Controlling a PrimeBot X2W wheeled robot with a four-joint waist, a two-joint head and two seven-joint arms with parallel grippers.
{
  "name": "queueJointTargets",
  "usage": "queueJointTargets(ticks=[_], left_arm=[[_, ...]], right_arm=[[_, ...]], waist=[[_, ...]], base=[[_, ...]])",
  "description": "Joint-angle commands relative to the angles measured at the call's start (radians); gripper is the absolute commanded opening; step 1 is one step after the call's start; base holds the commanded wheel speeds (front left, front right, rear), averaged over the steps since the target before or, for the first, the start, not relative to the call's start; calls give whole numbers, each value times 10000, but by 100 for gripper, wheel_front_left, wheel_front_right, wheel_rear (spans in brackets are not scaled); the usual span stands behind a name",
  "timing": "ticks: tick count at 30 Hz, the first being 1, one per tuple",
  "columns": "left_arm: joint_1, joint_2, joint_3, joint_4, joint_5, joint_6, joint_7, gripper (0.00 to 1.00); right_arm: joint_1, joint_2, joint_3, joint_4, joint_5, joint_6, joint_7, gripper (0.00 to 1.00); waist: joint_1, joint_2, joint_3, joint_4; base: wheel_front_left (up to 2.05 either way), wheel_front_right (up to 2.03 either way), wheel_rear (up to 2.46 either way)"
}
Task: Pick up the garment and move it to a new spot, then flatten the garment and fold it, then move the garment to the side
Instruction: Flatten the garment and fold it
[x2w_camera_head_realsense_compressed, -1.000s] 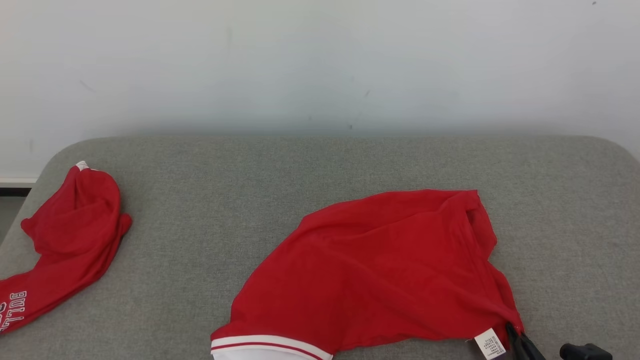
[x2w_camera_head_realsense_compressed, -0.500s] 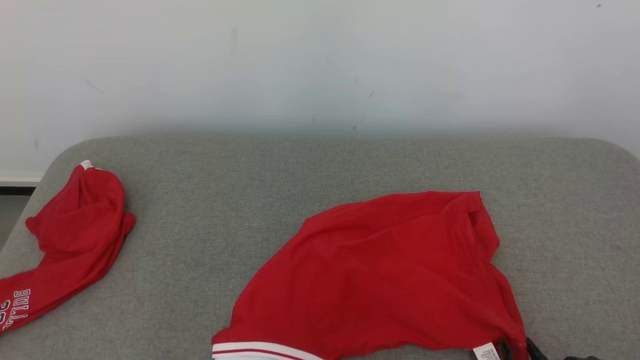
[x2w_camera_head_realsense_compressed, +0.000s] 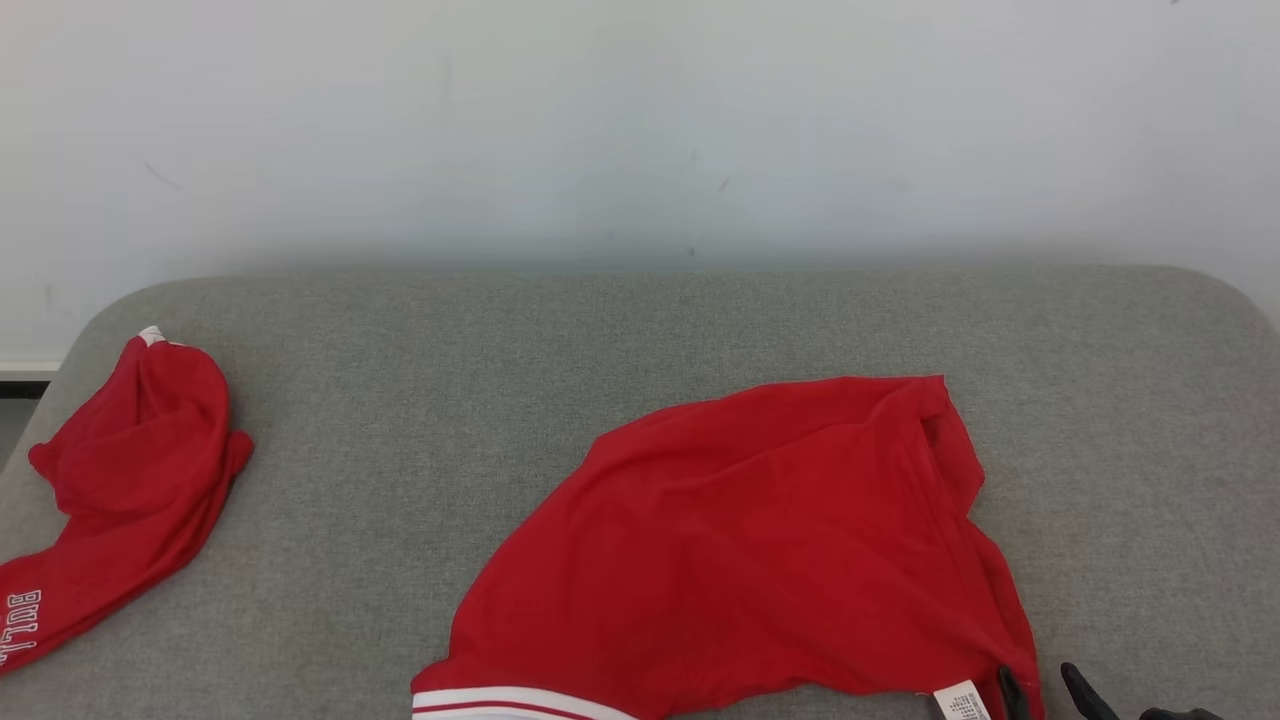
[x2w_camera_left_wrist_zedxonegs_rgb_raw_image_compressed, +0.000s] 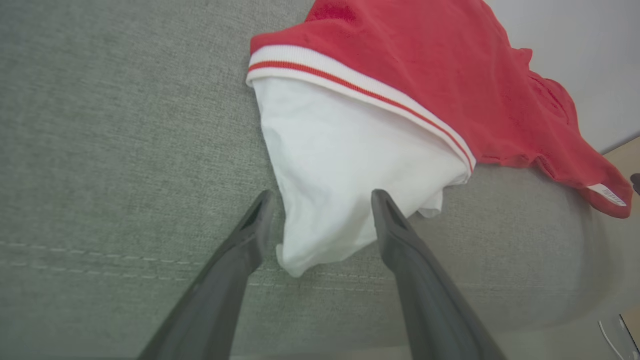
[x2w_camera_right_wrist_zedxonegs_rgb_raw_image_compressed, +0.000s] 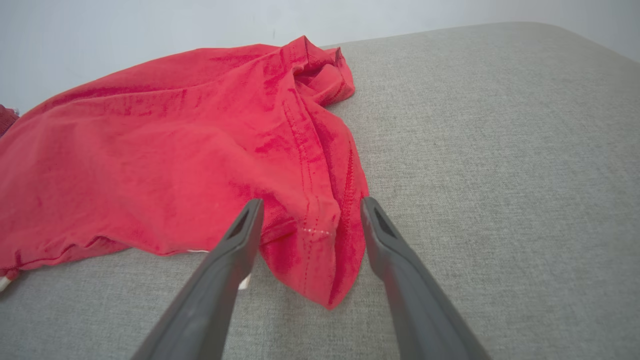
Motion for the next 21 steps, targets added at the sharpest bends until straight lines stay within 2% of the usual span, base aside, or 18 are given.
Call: queueJointTargets(ticks=[1, 8, 21], left_arm=[[168, 138, -10, -90, 30, 14, -30, 100], [205, 369, -341, -131, -187, 14, -31, 100], [-530, 201, -1096, 1135, -994, 14, -12, 100]], right_arm=[[38, -33, -34, -53, 29, -23, -6, 100], [202, -1, -142, -24, -5, -23, -6, 100], [-595, 70, 395, 1126, 261, -23, -5, 100]], waist=[[0, -1, 11, -20], [0, -1, 26, 37], [0, -1, 66, -11]], base=[[0, 0, 0], [0, 0, 0], [0, 0, 0]])
